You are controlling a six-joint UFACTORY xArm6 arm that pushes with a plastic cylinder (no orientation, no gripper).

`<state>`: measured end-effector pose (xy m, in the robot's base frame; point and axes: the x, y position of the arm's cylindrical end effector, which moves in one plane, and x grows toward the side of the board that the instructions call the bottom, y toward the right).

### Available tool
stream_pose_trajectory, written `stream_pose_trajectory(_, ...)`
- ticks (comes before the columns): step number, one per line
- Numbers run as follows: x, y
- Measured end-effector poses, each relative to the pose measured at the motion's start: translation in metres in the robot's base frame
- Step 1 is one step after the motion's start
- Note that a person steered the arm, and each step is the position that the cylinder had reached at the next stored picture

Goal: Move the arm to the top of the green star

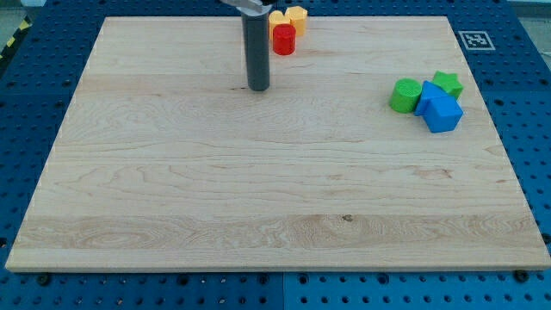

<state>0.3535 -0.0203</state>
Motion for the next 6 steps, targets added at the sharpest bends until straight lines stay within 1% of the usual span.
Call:
stream_pose_trajectory(1,-0.013,0.039)
stream_pose_trajectory(3,-0.05,0.139)
stream_pose_trajectory(4,-0.051,0.21)
stream_pose_trajectory(5,-0.032,0.289)
stream_pose_trajectory(6,0.015,0.306)
